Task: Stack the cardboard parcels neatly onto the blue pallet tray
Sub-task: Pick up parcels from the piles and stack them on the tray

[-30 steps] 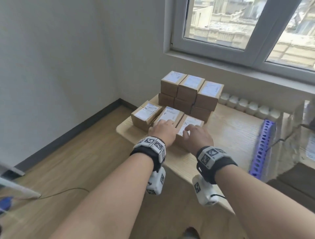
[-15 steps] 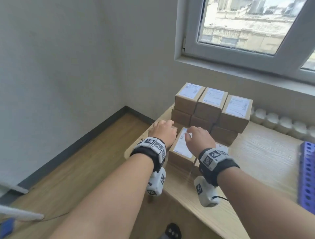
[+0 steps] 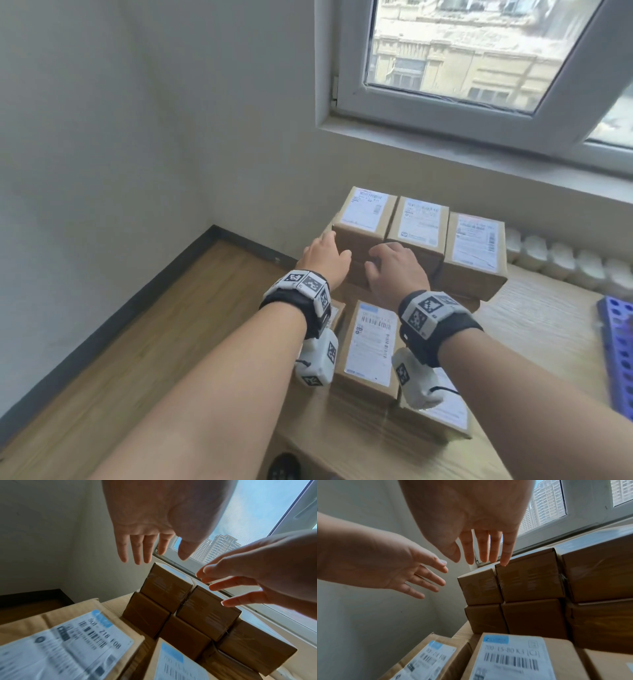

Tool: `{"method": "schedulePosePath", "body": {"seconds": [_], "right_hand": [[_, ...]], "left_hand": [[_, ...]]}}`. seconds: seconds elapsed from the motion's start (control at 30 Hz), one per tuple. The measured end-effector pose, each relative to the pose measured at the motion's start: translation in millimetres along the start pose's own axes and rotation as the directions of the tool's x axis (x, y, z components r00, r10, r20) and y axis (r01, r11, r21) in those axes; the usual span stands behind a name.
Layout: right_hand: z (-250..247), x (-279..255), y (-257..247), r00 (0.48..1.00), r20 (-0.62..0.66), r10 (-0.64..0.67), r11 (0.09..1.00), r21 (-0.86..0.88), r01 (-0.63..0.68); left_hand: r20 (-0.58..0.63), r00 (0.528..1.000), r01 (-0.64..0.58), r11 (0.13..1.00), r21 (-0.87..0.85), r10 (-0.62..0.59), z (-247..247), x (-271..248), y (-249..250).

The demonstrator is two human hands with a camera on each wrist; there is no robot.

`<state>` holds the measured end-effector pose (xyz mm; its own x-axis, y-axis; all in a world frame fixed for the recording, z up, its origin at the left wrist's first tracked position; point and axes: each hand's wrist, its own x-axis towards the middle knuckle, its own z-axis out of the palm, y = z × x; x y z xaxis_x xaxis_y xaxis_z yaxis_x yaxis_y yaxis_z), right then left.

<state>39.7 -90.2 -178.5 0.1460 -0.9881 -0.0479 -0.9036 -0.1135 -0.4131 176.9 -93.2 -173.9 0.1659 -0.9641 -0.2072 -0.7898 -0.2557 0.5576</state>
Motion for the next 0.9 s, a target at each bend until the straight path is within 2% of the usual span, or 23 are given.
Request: {"method": "schedulePosePath", "body": {"seconds": [0.33, 0.47, 0.7, 0.9], "right_hand": [[8.4, 58.8, -15.1, 0.995, -0.084, 0.045, 0.999, 0.019, -0.043], [14.1, 67.0, -16.3, 0.988, -0.089, 0.129, 0.991, 0.044, -0.125], [20.1, 75.1, -17.2, 0.975, -0.122, 0.184, 0.983, 0.047, -0.180], [20.3, 86.6, -21.0, 0.962, -0.124, 0.243, 0.970, 0.056, -0.237]], "left_hand": [[0.123, 0.990, 0.105, 0.961, -0.256, -0.075, 2.5, 97.0, 0.3], [0.172, 0.983, 0.118, 0.947, -0.299, -0.068, 10.1, 114.8, 1.5], [0.262, 0.963, 0.170, 0.907, -0.386, -0.069, 20.9, 135.6, -10.4], [0.282, 0.957, 0.182, 0.887, -0.424, -0.062, 22.6, 142.3, -15.5]]}}
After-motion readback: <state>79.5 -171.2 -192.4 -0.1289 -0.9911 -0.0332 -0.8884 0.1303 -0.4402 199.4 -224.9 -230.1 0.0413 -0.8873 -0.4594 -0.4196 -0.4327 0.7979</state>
